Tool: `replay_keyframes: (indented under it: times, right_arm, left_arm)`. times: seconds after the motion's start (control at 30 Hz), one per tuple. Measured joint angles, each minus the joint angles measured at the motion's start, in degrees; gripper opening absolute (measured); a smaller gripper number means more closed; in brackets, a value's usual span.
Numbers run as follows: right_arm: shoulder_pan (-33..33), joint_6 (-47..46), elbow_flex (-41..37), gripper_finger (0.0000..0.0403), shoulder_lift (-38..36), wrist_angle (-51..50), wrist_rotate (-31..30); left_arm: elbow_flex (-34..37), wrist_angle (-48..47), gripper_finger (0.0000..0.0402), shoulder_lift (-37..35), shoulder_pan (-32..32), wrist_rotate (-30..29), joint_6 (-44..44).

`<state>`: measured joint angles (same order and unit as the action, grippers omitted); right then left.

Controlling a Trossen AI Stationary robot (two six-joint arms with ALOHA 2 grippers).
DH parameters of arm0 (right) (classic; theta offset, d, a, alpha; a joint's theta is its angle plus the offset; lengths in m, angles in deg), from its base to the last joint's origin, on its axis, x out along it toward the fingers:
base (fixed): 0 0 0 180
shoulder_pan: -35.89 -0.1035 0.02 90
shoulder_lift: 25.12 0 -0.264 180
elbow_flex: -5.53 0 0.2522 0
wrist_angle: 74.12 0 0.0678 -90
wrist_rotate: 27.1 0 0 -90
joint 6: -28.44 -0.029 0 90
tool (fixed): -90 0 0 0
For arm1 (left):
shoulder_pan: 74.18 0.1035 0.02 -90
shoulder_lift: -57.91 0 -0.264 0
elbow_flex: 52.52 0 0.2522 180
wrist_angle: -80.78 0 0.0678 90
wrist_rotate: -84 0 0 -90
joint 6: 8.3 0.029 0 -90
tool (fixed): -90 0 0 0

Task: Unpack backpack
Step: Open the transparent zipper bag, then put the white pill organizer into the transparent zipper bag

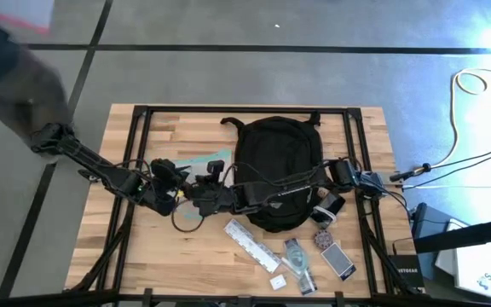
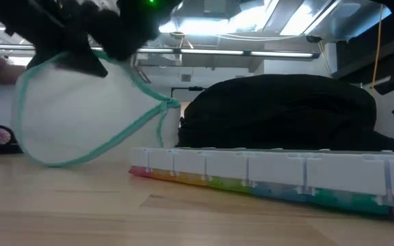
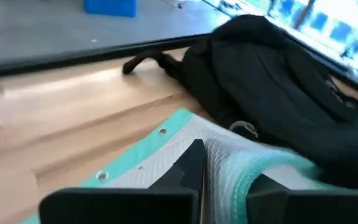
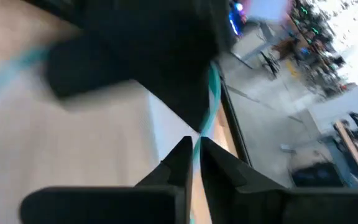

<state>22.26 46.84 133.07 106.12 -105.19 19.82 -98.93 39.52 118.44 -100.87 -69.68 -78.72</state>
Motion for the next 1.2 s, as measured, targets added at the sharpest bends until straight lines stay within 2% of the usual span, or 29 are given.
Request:
replay_keyframes:
  times: [0.13,0.33,0.5,0.63,0.73,1.0,1.1,1.2]
  right_arm:
    - [-1.11,0.0,0.02,0.0049,-0.77,-1.92,-0.25]
    - [-2.38,0.95,-0.04,0.0079,-0.7,-4.76,-7.47]
    - [-6.53,-4.76,-0.07,0.0081,-1.76,-11.18,-4.84]
    - [-10.28,-13.54,-1.0,0.0081,-3.65,-22.39,-5.79]
    - [-13.0,-25.45,-3.13,0.0081,-5.18,-33.16,-0.3]
    - [-20.45,-48.38,-6.27,0.0087,-9.06,-43.14,5.98]
    - [-22.37,-52.96,-6.33,0.0121,-9.06,-45.2,8.55]
    - [-24.28,-55.56,-6.57,0.0183,-8.69,-44.81,10.14]
  left_arm:
    - [0.79,1.01,0.0001,-0.02,-0.17,-0.42,-3.7]
    - [0.83,4.07,0.0001,0.0,-1.29,-1.51,-4.23]
    - [0.83,7.08,0.0001,0.0,-2.37,-3.26,-6.52]
    - [0.83,9.01,0.0001,0.0,-2.72,-4.04,-9.03]
    - [0.83,9.85,0.0001,0.0,-2.4,-3.86,-9.63]
    - [0.83,10.17,0.0001,0.0,-2.35,-2.43,-17.88]
    - [0.83,10.17,0.0001,0.27,-2.07,-0.96,-18.47]
    - [0.83,10.13,0.0001,0.85,-1.6,0.71,-17.78]
